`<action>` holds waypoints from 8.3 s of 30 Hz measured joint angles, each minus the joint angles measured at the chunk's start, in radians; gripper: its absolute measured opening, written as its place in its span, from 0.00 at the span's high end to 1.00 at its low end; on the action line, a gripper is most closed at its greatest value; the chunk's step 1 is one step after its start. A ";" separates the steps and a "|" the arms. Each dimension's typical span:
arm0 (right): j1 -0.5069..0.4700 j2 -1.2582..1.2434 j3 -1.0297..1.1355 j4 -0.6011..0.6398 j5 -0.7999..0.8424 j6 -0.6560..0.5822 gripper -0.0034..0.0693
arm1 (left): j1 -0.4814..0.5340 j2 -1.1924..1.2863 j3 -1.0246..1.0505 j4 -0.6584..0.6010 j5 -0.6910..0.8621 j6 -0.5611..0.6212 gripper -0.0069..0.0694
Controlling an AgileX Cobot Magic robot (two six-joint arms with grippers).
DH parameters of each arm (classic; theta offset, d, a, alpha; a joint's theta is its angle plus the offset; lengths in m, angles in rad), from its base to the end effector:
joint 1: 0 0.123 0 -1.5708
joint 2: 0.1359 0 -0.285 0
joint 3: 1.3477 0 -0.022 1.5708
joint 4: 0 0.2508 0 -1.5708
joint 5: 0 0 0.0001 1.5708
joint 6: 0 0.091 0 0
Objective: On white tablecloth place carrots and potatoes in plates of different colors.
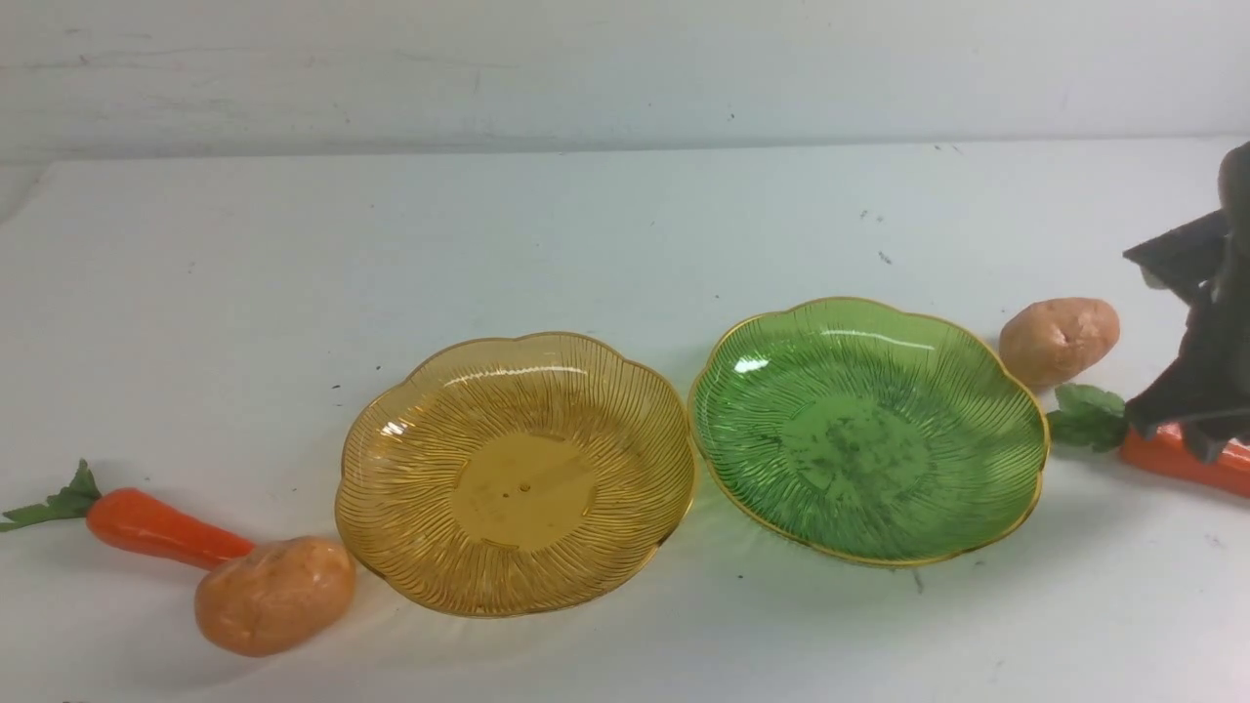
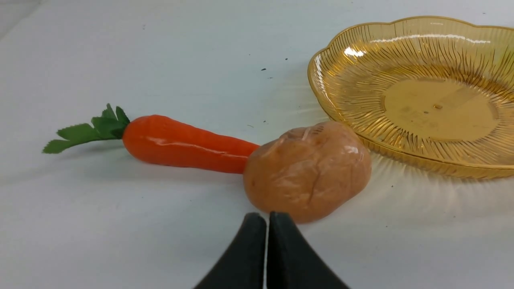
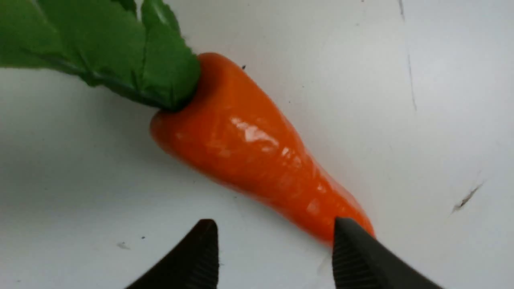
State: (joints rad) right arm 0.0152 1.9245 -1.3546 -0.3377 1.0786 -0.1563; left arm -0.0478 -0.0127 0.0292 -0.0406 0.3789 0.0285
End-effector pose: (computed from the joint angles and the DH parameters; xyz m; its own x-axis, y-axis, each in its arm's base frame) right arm 0.3696 -0.0210 0.1906 -0.9469 -0.3160 0.0597 -0.3194 0.9029 -0.2877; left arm 0.0523 -0.0039 0.1700 -0.3033 0.0053 -0.9529 0.0593 0.9982 -0.0133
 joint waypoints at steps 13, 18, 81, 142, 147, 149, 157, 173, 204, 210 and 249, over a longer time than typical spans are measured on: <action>0.000 0.100 -0.003 -0.052 -0.050 -0.184 0.13 | 0.000 0.000 0.000 0.000 0.000 0.000 0.91; 0.001 0.137 -0.018 -0.069 -0.040 -0.198 0.25 | 0.000 0.000 0.000 0.000 0.000 0.000 0.91; 0.032 -0.016 -0.231 0.319 -0.140 0.610 0.94 | 0.000 0.000 0.000 0.000 0.000 0.000 0.91; 0.209 0.249 -0.783 0.772 0.151 0.214 0.20 | 0.000 0.000 0.000 0.000 0.000 0.000 0.91; 0.472 0.282 -0.752 0.711 0.167 0.090 0.20 | 0.000 0.000 0.000 0.000 0.000 0.000 0.91; 0.535 0.290 -0.752 0.641 0.167 0.082 0.20 | 0.000 0.000 0.000 0.000 0.000 0.000 0.91; 0.714 0.390 -0.750 0.350 0.113 0.124 0.18 | 0.000 0.000 0.000 0.000 0.000 0.000 0.91; 0.718 0.381 -0.816 0.289 0.162 0.166 0.12 | 0.000 0.000 0.000 0.000 0.000 0.000 0.91; 0.718 -1.188 0.447 0.211 -0.410 0.240 0.97 | 0.000 0.000 0.000 -0.765 -0.084 -0.287 0.91; 0.718 -1.257 0.533 0.155 -0.457 0.274 0.97 | 0.000 0.000 -0.012 -0.932 -0.170 -0.256 0.91; 0.718 -1.253 0.540 0.041 -0.231 0.277 0.97 | 0.000 1.621 -1.079 -0.176 0.602 0.631 0.01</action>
State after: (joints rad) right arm 0.7335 0.6717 -0.8143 -0.2963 0.8474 0.1212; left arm -0.0478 1.6087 -1.0494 -0.2170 0.9811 0.6595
